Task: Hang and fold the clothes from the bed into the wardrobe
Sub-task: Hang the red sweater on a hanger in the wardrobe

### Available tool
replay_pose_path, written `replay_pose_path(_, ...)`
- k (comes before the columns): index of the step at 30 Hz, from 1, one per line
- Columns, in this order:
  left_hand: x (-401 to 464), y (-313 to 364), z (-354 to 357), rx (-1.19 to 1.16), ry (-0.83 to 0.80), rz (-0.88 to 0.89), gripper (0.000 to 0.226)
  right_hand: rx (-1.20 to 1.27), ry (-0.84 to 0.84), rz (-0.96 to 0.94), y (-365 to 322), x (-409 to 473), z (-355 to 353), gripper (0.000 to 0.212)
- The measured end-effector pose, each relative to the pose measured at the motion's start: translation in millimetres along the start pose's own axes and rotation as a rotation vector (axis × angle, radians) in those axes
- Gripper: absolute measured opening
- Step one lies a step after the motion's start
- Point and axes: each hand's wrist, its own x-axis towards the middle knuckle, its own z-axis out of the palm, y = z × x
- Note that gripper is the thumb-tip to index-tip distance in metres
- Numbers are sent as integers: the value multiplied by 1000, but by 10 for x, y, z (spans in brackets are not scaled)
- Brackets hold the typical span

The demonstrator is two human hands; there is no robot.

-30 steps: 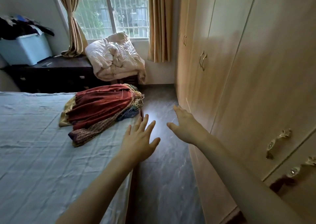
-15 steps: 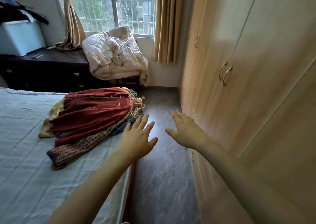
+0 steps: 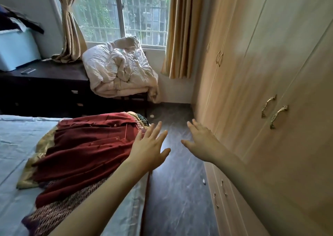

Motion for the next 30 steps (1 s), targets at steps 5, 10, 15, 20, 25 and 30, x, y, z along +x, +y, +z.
replay_pose_path(5, 718, -43, 146, 20, -53, 44, 67, 5, 11, 36, 256, 634, 40, 74)
replay_pose_path(10, 1543, -53, 241, 53, -85, 65, 68, 37, -43, 35, 657, 1279, 71, 75)
replay_pose_path(15, 2587, 61, 277, 68, -137, 69, 67, 66, -30, 15, 1180, 2255, -123, 74)
replay_pose_path(20, 3594, 60, 124, 65, -71, 18, 68, 90, -14, -26, 1533, 3238, -340, 73)
replay_pose_path(25, 4288, -165, 141, 78, -115, -68, 69, 136, -25, -78, 1572, 4016, -359, 73)
replay_pose_path(30, 4981, -426, 241, 68, -195, -123, 68, 228, -26, -61, 1759, 4770, -370, 71)
